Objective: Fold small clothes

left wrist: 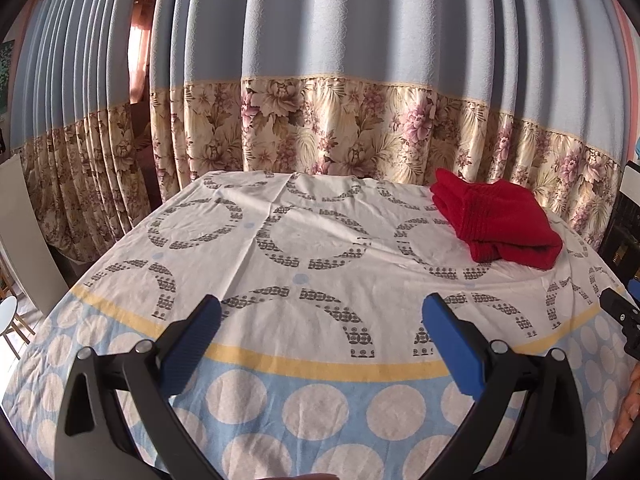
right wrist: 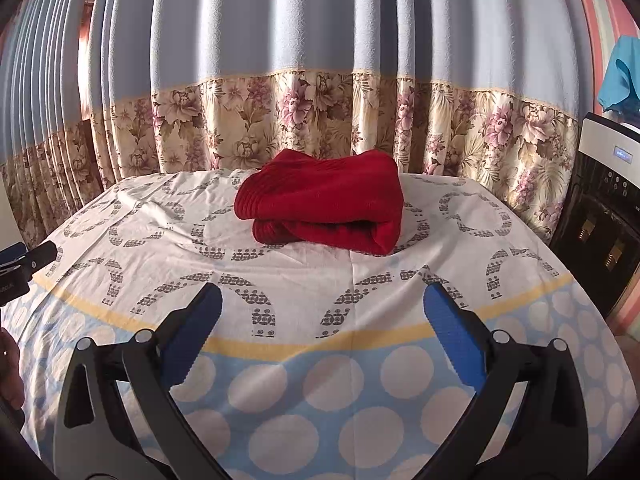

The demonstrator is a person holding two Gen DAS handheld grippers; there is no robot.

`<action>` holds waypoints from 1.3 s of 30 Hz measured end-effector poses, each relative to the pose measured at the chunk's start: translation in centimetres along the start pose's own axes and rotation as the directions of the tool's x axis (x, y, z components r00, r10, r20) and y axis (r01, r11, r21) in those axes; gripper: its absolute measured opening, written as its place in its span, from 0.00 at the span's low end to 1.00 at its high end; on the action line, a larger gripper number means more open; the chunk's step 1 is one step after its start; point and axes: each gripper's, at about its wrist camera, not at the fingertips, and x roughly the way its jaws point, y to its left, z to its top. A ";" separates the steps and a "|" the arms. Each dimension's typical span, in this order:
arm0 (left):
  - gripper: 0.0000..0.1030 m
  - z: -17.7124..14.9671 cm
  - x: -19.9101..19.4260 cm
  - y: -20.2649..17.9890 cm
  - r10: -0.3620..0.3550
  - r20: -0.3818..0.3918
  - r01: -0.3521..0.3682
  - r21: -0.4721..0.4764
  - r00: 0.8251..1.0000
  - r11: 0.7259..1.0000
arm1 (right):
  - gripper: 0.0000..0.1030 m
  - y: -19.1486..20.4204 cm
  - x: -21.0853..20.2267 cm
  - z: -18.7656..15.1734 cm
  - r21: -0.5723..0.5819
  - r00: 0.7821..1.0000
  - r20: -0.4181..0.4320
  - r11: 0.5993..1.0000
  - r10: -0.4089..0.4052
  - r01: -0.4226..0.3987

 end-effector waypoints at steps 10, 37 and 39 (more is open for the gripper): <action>0.98 0.0 -0.1 -0.5 0.007 0.003 -0.007 0.018 1.000 1.000 | 0.97 -0.3 0.1 0.1 0.005 1.000 -0.004 1.000 0.017 -0.017; 0.98 -0.5 0.2 -0.6 0.019 -0.014 -0.019 0.013 1.000 1.000 | 0.97 -0.4 0.2 -0.2 0.011 1.000 -0.005 1.000 0.019 -0.019; 0.98 -0.5 0.3 -0.6 0.020 -0.014 -0.020 0.013 1.000 1.000 | 0.97 -0.4 0.2 -0.2 0.011 1.000 -0.005 1.000 0.019 -0.019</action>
